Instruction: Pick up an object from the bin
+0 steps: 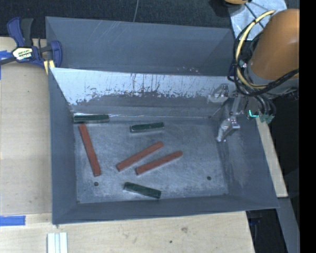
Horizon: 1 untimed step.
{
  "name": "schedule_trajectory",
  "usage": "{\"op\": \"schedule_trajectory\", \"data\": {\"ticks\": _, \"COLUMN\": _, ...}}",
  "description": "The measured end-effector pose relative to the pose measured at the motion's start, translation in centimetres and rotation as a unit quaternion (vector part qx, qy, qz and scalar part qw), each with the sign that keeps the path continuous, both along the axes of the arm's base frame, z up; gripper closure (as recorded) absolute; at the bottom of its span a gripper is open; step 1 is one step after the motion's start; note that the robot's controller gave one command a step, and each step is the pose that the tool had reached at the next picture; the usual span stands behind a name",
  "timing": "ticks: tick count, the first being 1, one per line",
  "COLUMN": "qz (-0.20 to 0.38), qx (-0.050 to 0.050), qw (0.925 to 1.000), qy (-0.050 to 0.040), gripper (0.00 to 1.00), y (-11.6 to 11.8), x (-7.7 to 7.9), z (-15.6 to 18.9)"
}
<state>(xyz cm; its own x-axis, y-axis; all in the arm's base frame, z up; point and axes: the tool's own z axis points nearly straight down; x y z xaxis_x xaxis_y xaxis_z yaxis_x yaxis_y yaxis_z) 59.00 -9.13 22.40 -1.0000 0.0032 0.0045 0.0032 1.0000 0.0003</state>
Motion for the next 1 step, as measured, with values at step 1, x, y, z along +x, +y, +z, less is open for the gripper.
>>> {"op": "schedule_trajectory", "data": {"ticks": 1, "qz": 0.002, "qx": -0.001, "qw": 1.0, "qy": -0.0043, "gripper": 1.0, "y": 0.05, "x": 0.16, "z": 0.48}}
